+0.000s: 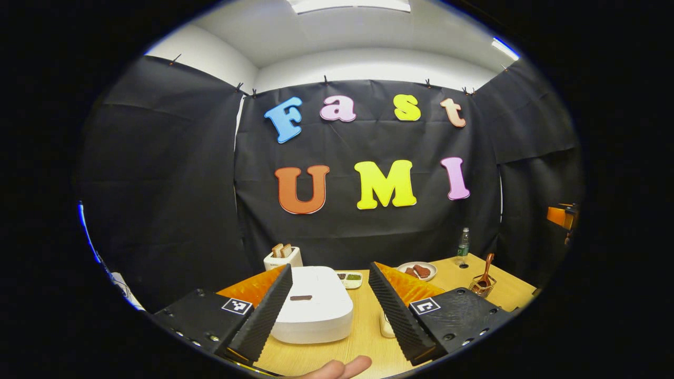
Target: Close the left gripper, press the button to open the rice cooker; take a wooden spoon from the chopstick holder with the right hand, scoop a spoonful of rice and pour it into the rice cooker, then put the wooden spoon back into the chopstick holder.
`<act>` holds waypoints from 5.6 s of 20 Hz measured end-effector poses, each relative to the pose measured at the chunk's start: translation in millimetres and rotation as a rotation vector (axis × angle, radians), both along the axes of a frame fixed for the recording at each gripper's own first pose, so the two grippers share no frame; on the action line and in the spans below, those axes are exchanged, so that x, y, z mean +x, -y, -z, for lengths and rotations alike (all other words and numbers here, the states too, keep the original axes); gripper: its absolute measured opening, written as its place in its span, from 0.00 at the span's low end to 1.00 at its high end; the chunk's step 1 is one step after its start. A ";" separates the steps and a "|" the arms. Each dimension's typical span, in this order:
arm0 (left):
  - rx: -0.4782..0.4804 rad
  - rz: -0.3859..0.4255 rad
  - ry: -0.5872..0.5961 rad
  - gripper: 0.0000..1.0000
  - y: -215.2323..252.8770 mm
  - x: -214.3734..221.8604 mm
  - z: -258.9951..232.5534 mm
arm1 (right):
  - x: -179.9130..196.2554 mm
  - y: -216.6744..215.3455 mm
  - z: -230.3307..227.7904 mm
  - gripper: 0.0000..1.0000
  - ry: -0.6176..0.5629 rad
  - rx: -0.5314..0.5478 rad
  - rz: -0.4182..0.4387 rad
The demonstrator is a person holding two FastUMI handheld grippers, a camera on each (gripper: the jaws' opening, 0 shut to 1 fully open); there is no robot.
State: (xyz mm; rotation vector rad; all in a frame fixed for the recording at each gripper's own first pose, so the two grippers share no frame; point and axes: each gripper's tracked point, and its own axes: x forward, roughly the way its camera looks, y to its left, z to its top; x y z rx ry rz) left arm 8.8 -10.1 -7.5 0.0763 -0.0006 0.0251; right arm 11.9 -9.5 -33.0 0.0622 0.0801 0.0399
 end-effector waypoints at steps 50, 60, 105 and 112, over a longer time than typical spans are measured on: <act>-0.079 -0.175 -0.515 0.00 -91.9 165.4 181.5 | 63.8 33.1 75.5 0.99 0.010 -0.115 0.046; -0.082 -0.187 -0.537 0.00 -90.9 161.7 189.1 | 44.5 35.2 74.5 0.99 0.010 -0.110 0.027; -0.054 0.000 -0.038 0.95 -1.1 -37.4 122.0 | 267.0 -1.7 303.8 0.90 -0.515 0.324 -0.144; -0.066 -0.008 -0.054 0.96 -15.8 -47.8 128.5 | 277.1 -3.6 299.5 0.39 -0.499 0.288 -0.110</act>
